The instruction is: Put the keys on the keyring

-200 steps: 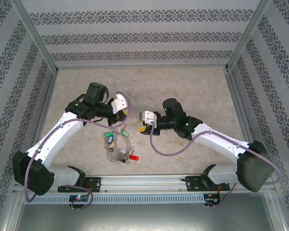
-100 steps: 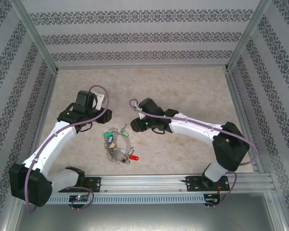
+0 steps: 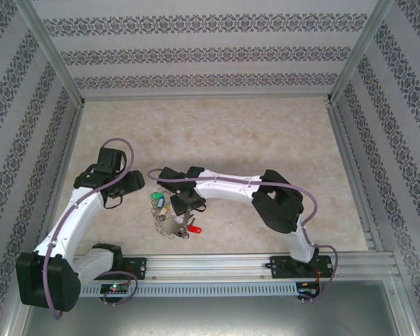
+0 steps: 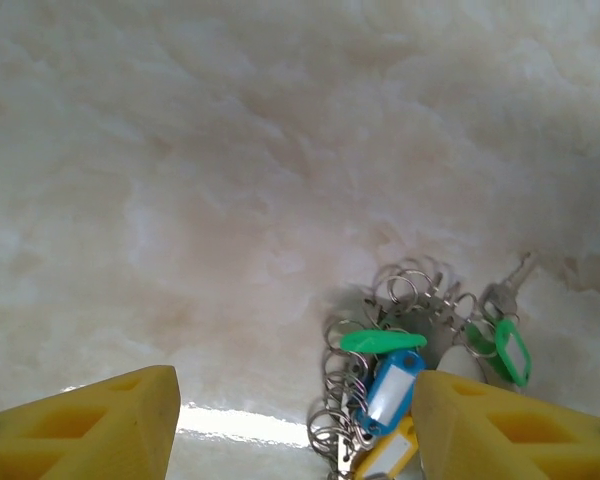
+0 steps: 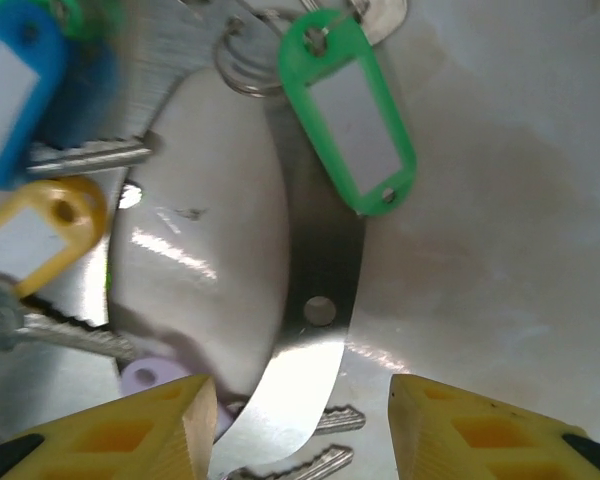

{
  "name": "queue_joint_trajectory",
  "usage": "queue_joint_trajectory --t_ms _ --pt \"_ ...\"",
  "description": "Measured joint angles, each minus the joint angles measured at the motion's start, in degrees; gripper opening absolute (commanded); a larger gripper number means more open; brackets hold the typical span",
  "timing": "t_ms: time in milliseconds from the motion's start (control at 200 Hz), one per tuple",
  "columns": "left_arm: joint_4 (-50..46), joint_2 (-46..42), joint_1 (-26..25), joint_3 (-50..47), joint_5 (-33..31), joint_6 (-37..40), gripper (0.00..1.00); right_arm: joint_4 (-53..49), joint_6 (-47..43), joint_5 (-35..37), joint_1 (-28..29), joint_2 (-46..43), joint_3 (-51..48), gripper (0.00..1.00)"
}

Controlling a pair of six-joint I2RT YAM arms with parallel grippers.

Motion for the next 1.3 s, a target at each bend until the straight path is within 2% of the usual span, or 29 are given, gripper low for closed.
queue_joint_trajectory --t_ms 150,310,460,779,1029,1299 --pt "0.20 1.38 4.15 0.00 0.83 -0.35 0.63 -2.86 -0.04 -1.38 -0.48 4.57 2.91 0.50" --pt "0.33 1.51 7.30 0.24 1.49 -0.35 0.63 -6.10 0.04 -1.84 -0.76 7.23 6.93 0.41" --pt "0.85 1.49 9.07 0.57 1.73 -0.33 0.62 -10.45 1.07 -1.49 -0.85 9.68 11.02 0.38" --pt "2.08 1.11 10.49 0.31 2.99 -0.13 0.62 -11.72 2.73 -1.49 -0.87 10.49 12.50 0.21" --pt "2.38 1.11 10.75 0.31 4.35 0.33 0.62 -12.15 2.82 -0.50 -1.25 9.53 11.52 0.20" --pt "3.41 1.22 10.84 0.31 4.74 0.59 0.62 -17.07 1.68 7.91 -2.73 5.92 11.21 0.19"
